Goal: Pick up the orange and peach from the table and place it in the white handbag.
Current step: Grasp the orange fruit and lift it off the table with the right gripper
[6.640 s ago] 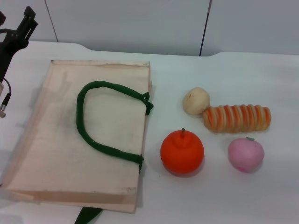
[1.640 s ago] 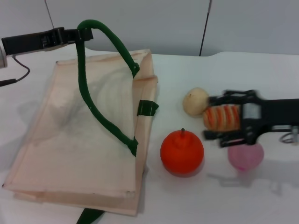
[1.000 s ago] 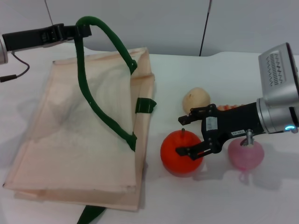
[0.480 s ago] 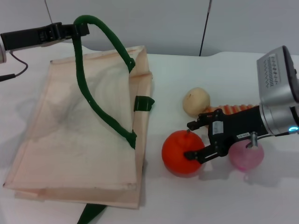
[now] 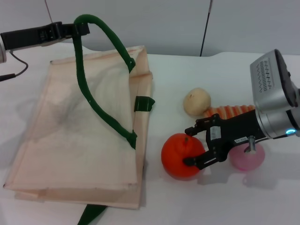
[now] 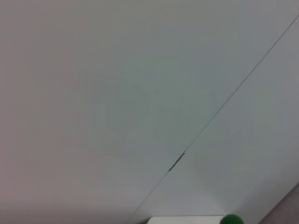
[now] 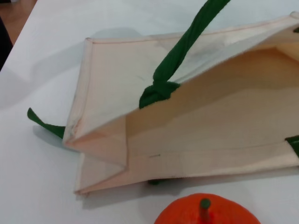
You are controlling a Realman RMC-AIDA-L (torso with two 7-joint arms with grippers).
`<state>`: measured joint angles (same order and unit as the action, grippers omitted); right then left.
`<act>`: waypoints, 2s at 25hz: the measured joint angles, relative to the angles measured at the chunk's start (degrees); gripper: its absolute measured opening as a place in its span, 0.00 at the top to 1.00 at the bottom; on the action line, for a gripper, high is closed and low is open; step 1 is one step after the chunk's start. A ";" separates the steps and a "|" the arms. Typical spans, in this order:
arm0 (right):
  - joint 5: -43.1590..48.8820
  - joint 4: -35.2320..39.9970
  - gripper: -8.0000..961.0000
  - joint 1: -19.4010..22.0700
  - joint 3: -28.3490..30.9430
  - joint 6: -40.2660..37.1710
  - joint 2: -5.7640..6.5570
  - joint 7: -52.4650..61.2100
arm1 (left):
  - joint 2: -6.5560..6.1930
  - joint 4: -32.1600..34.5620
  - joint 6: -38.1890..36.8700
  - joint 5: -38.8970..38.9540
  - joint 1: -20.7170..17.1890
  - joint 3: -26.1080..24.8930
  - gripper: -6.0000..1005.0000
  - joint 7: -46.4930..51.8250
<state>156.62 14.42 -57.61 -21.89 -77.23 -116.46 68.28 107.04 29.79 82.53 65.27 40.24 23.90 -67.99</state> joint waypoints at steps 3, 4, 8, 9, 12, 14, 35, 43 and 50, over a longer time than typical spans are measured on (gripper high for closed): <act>0.00 -0.02 0.09 -0.10 -0.08 0.04 -0.04 0.17 | 0.00 0.00 0.00 0.04 0.02 0.00 0.88 0.01; 0.00 -0.02 0.11 -0.10 -0.11 0.04 -0.04 0.17 | 0.00 0.00 0.00 0.04 0.02 0.00 0.88 0.00; 0.00 -0.02 0.20 -0.12 -0.57 0.06 -0.06 0.34 | 0.00 0.00 0.00 0.04 0.02 0.00 0.88 -0.02; 0.00 -0.01 0.22 -0.13 -0.77 0.06 -0.07 0.50 | 0.00 0.00 0.00 0.04 0.02 0.00 0.88 -0.02; 0.00 -0.01 0.28 -0.17 -1.30 0.07 -0.07 0.82 | 0.00 0.00 0.00 0.04 0.02 0.00 0.88 0.00; 0.00 -0.01 0.32 -0.27 -1.60 0.07 -0.08 0.86 | 0.00 0.00 0.00 0.04 0.02 0.00 0.88 0.04; -0.35 0.37 0.60 -0.27 -2.87 -0.96 0.13 2.21 | -0.19 0.00 1.81 3.25 -0.26 0.01 0.88 -0.13; -2.70 4.86 0.64 1.20 -2.50 -5.88 0.26 2.11 | -0.24 0.00 3.18 5.59 -0.58 0.01 0.88 -0.44; -7.76 10.82 0.71 3.62 -2.45 -10.92 0.26 1.85 | -0.26 0.23 5.57 7.97 -0.77 0.00 0.88 -0.67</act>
<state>148.86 25.24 -53.99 -24.34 -88.16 -116.21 70.13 106.78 30.02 88.10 73.24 39.47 23.91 -68.66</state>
